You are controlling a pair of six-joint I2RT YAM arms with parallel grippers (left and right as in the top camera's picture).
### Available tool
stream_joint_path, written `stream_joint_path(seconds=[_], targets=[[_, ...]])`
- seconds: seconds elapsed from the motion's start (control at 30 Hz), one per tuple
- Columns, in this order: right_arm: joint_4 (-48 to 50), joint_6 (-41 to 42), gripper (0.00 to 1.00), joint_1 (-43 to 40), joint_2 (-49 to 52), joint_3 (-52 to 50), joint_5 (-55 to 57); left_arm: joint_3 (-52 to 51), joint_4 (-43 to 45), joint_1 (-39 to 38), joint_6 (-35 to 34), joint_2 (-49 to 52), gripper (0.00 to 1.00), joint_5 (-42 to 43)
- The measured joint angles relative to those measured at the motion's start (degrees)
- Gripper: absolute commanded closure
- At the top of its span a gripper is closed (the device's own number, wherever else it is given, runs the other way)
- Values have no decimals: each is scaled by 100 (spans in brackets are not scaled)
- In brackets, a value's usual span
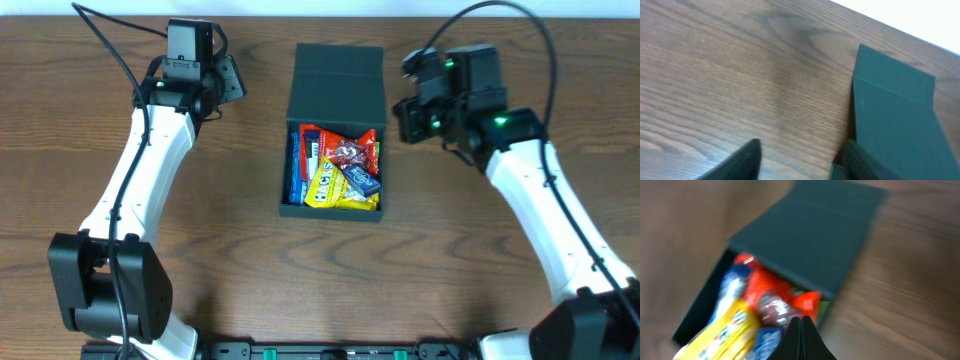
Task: Pack container
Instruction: 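Push the box lid closed with the right gripper, left gripper lifting clear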
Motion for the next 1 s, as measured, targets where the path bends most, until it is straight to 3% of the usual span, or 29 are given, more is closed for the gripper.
stream_joint_path(seconds=[0.07,0.1,0.3,0.6,0.73,1.0], targets=[[90,234,99,-208,98,0,101,0,28,0,-111,0,83,-4],[146,341,99,-293,177,0,140,0,61,0,-133,0,94,-13],[717,1003,99,-476,999,0,59,0,396,0,-275,210,94,76],[1967,2151,99,-553,2304,-2,-339,15,1377,96,-734,1814,94,1836],[2564,2699,98,-588,2861,-4,-586,612,1182,118,-1034,2577,94,2671],[3351,3174,98,-588,3246,-9,-1093,1443,647,109,-1226,3261,94,3401]])
